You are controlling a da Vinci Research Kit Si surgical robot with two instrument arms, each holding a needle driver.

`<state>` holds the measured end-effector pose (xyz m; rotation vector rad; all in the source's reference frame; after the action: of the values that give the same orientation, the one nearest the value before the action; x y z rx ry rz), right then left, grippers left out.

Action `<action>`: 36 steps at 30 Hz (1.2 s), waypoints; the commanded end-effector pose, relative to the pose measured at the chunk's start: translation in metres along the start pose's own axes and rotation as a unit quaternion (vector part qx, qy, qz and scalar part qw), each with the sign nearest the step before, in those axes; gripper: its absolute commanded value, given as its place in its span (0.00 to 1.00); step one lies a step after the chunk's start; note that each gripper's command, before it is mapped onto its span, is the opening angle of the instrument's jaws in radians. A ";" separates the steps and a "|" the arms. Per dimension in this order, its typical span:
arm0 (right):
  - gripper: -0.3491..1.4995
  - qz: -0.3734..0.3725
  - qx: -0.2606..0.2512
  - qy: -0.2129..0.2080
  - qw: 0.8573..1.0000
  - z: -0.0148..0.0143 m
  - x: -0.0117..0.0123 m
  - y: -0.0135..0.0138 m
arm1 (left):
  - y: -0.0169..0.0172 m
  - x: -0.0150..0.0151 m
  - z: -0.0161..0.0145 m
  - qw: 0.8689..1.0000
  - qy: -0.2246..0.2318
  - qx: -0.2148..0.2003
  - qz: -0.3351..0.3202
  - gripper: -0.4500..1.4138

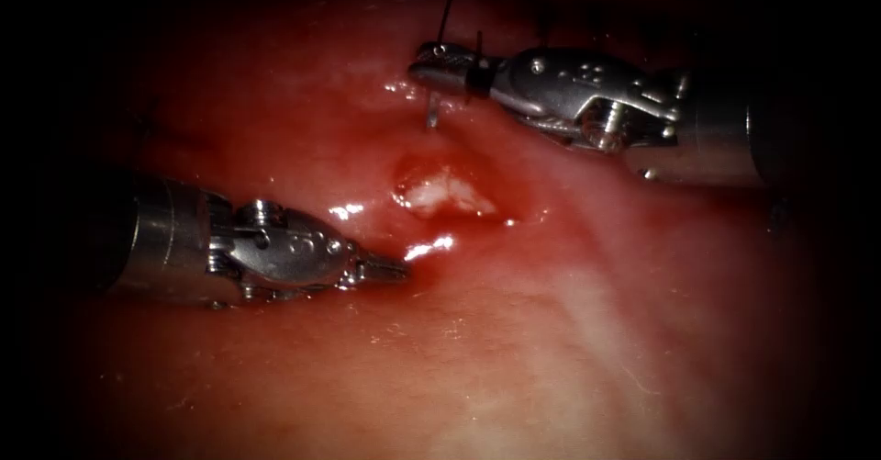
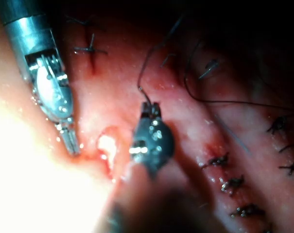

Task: Wound Closure

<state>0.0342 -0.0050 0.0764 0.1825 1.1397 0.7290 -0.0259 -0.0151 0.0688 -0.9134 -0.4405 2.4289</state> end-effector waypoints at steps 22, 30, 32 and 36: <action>0.00 -0.289 -0.016 0.085 0.953 0.0016 0.0018 0.0010 | 0.0002 0.0000 0.0007 1.000 0.000 -0.002 0.000 0.13; 0.00 -0.306 -0.035 0.093 0.947 0.0011 0.0027 0.0007 | 0.0003 -0.0002 0.0009 1.000 0.001 -0.003 0.001 0.12; 0.00 -0.307 -0.036 0.093 0.946 0.0009 0.0030 0.0009 | 0.0003 -0.0002 0.0009 1.000 -0.001 -0.003 0.001 0.12; 0.00 -0.307 -0.043 0.099 0.946 0.0004 0.0033 0.0013 | 0.0003 -0.0002 0.0009 1.000 -0.002 -0.004 0.001 0.12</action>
<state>0.0340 -0.0021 0.0743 -0.3194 1.2621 0.2436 -0.0258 -0.0154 0.0689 -0.9115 -0.4514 2.4333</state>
